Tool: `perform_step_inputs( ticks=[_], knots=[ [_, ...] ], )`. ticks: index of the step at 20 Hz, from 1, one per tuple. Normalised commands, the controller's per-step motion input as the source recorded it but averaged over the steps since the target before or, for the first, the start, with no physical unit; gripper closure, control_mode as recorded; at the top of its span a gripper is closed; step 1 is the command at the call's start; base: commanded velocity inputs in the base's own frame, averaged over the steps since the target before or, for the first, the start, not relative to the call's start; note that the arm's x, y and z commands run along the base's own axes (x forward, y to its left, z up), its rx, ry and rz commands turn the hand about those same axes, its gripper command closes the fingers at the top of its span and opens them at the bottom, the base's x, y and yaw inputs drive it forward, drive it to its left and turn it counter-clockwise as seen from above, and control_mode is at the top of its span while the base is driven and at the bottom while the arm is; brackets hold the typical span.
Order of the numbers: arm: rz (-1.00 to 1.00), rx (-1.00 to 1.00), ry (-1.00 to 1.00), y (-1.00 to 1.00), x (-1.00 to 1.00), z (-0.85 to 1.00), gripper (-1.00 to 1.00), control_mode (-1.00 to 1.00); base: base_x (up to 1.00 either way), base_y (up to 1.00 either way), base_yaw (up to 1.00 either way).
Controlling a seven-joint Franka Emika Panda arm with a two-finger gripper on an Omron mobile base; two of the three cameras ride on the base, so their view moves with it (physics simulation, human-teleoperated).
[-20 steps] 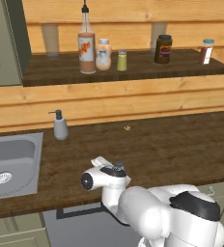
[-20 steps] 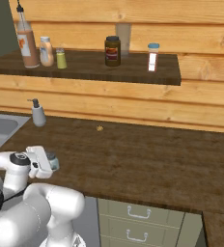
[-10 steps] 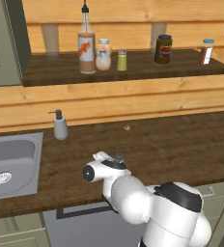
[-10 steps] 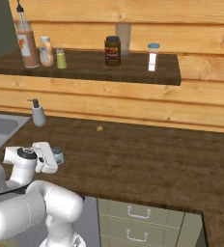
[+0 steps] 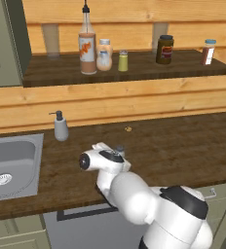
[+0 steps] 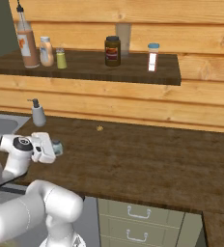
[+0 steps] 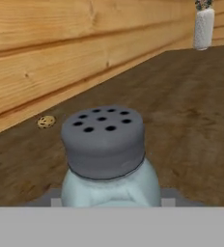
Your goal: Put the shaker and condiment bottle from the counter next to their counterparts in the cabinet.
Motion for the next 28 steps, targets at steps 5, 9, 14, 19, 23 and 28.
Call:
perform_step_inputs(
  ticks=[5,9,14,19,23,28],
  knots=[
    [0.00,0.00,0.00,-0.20,0.00,0.75,1.00,-1.00,0.00,0.00,0.00],
    [0.00,0.00,-0.01,-0.18,-0.06,0.63,1.00,-1.00,0.00,0.00,0.00],
    [0.00,0.00,-0.08,-0.19,-0.39,0.61,1.00,-1.00,0.00,0.00,0.00],
    [0.04,0.00,-0.14,-0.14,-0.46,0.64,1.00,-1.00,0.00,0.00,0.00],
    [0.07,0.00,-0.13,-0.16,-0.53,0.61,1.00,-1.00,0.00,0.00,0.00],
    [0.09,0.00,-0.12,-0.23,-0.49,0.60,1.00,-1.00,0.00,0.00,0.00]
  ],
)
